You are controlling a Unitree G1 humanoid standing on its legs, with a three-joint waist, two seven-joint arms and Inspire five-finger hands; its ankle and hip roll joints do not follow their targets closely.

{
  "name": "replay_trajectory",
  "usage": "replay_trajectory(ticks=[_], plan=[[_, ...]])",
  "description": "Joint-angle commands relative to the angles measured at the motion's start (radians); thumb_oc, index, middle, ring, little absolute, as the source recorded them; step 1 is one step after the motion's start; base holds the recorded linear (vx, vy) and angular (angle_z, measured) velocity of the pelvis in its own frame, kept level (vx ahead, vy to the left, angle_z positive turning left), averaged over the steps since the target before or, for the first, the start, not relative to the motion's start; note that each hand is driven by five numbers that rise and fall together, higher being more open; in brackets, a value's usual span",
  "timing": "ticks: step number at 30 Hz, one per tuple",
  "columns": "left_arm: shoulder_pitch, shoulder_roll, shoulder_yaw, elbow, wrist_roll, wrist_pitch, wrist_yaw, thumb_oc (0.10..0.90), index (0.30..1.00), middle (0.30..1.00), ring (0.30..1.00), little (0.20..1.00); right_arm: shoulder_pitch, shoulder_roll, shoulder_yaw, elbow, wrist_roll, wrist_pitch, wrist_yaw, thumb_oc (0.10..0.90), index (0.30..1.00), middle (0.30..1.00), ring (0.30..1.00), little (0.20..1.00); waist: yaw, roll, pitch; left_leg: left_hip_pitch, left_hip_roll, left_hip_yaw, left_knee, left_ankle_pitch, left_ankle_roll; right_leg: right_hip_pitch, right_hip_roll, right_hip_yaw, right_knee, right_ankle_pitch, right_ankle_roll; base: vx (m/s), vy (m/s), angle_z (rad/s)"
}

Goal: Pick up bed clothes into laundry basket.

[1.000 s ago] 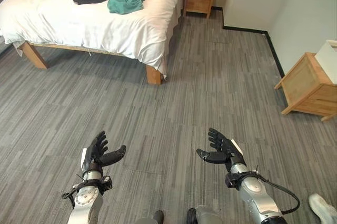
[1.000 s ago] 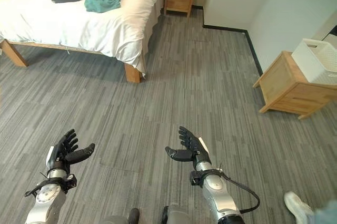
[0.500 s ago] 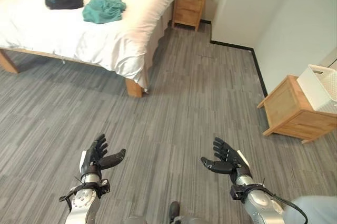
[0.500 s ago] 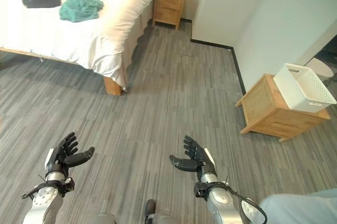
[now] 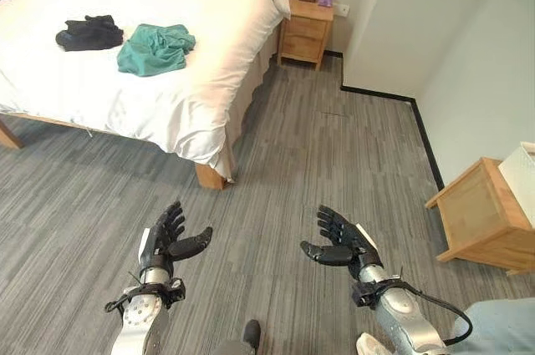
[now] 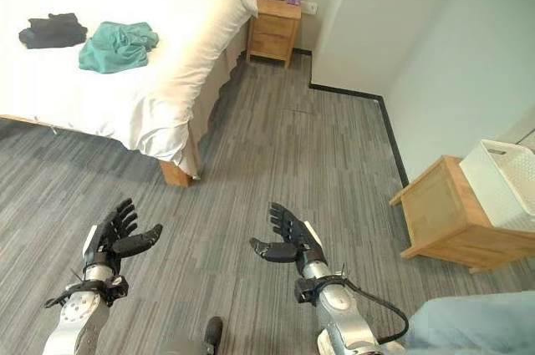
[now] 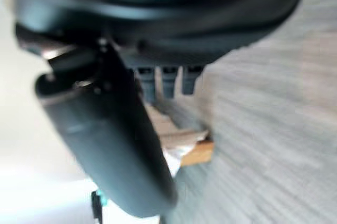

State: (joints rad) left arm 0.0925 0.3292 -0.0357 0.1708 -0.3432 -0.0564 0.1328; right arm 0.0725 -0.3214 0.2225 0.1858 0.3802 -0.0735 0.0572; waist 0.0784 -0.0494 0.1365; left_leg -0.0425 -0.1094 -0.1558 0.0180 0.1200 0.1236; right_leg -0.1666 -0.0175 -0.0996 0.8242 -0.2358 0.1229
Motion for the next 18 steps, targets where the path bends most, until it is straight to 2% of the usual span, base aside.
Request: replay_trajectory(ticks=[1, 4, 5, 6, 7, 8, 10, 11, 14, 18], plan=[[-0.062, 0.085, 0.006, -0.213, 0.050, -0.081, -0.044, 0.800, 0.900, 0.900, 0.900, 0.900, -0.119, -0.012, -0.077, -0.119, 0.003, -0.076, 0.024, 0.800, 0.900, 0.900, 0.900, 0.900, 0.020, -0.003, -0.042, 0.036, 0.031, -0.070, -0.013, -0.054, -0.040, -0.025, -0.026, 0.076, -0.320, 0.303, 0.016, 0.41, -0.139, 2.47], [-0.101, 0.092, -0.080, -0.200, 0.015, -0.097, -0.088, 0.800, 0.900, 0.900, 0.900, 0.900, -0.112, -0.041, -0.112, -0.154, 0.035, -0.088, 0.018, 0.800, 0.900, 0.900, 0.900, 0.900, -0.014, -0.031, -0.045, 0.073, -0.011, -0.202, -0.019, -0.091, -0.063, -0.007, 0.016, 0.244, -0.696, 0.282, 0.031, 0.36, -0.123, 1.78], [-0.101, 0.097, -0.092, -0.198, 0.022, -0.096, -0.095, 0.800, 0.900, 0.900, 0.900, 0.900, -0.100, -0.042, -0.119, -0.171, 0.039, -0.086, 0.017, 0.800, 0.900, 0.900, 0.900, 0.900, -0.009, -0.038, -0.044, 0.077, -0.020, -0.216, -0.021, -0.094, -0.072, 0.026, 0.011, 0.237, -0.714, 0.279, 0.030, 0.17, -0.096, 1.44], [-0.089, 0.106, -0.092, -0.215, 0.029, -0.111, -0.121, 0.800, 0.900, 0.900, 0.900, 0.900, -0.115, -0.049, -0.108, -0.168, 0.042, -0.091, 0.023, 0.800, 0.900, 0.900, 0.900, 0.900, 0.013, -0.046, -0.051, 0.070, -0.024, -0.222, -0.030, -0.090, -0.076, 0.052, -0.010, 0.200, -0.731, 0.301, 0.039, 0.09, -0.074, 1.12], [-0.070, 0.099, -0.085, -0.226, 0.008, -0.114, -0.133, 0.800, 0.900, 0.900, 0.900, 0.900, -0.113, -0.052, -0.115, -0.196, 0.039, -0.084, 0.030, 0.800, 0.900, 0.900, 0.900, 0.900, 0.020, -0.045, -0.060, 0.069, -0.020, -0.227, -0.040, -0.087, -0.077, 0.072, -0.010, 0.202, -0.748, 0.282, 0.030, 0.10, -0.110, 0.78], [-0.044, 0.091, -0.067, -0.233, -0.016, -0.121, -0.136, 0.800, 0.900, 0.900, 0.900, 0.900, -0.109, -0.056, -0.119, -0.204, 0.041, -0.090, 0.033, 0.800, 0.900, 0.900, 0.900, 0.900, 0.019, -0.048, -0.066, 0.072, -0.020, -0.234, -0.051, -0.082, -0.078, 0.078, -0.007, 0.200, -0.751, 0.301, 0.034, 0.13, -0.077, 0.38], [-0.015, 0.078, -0.040, -0.242, -0.068, -0.129, -0.143, 0.800, 0.900, 0.900, 0.900, 0.900, -0.098, -0.059, -0.137, -0.229, 0.053, -0.090, 0.044, 0.800, 0.900, 0.900, 0.900, 0.900, 0.022, -0.048, -0.076, 0.069, -0.018, -0.240, -0.052, -0.079, -0.083, 0.089, 0.000, 0.205, -0.766, 0.285, 0.025, 0.10, -0.092, 0.00], [0.042, 0.049, 0.015, -0.252, -0.119, -0.136, -0.143, 0.800, 0.900, 0.900, 0.900, 0.900, -0.093, -0.065, -0.169, -0.240, 0.058, -0.098, 0.043, 0.800, 0.900, 0.900, 0.900, 0.900, 0.040, -0.053, -0.084, 0.062, -0.016, -0.250, -0.053, -0.079, -0.090, 0.108, -0.001, 0.194, -0.795, 0.280, 0.017, 0.09, -0.114, -0.13], [0.090, 0.040, 0.082, -0.254, -0.118, -0.136, -0.132, 0.800, 0.900, 0.900, 0.900, 0.900, -0.049, -0.069, -0.211, -0.257, 0.052, -0.093, 0.040, 0.800, 0.900, 0.900, 0.900, 0.900, 0.047, -0.058, -0.088, 0.058, -0.009, -0.269, -0.055, -0.086, -0.099, 0.128, 0.005, 0.188, -0.829, 0.273, 0.002, 0.07, -0.123, 0.02], [0.097, 0.053, 0.126, -0.276, -0.110, -0.149, -0.123, 0.800, 0.900, 0.900, 0.900, 0.900, 0.011, -0.057, -0.247, -0.262, 0.057, -0.088, 0.041, 0.800, 0.900, 0.900, 0.900, 0.900, 0.038, -0.056, -0.093, 0.064, -0.002, -0.290, -0.065, -0.082, -0.107, 0.147, 0.012, 0.169, -0.844, 0.264, -0.012, 0.04, -0.067, 0.03]])
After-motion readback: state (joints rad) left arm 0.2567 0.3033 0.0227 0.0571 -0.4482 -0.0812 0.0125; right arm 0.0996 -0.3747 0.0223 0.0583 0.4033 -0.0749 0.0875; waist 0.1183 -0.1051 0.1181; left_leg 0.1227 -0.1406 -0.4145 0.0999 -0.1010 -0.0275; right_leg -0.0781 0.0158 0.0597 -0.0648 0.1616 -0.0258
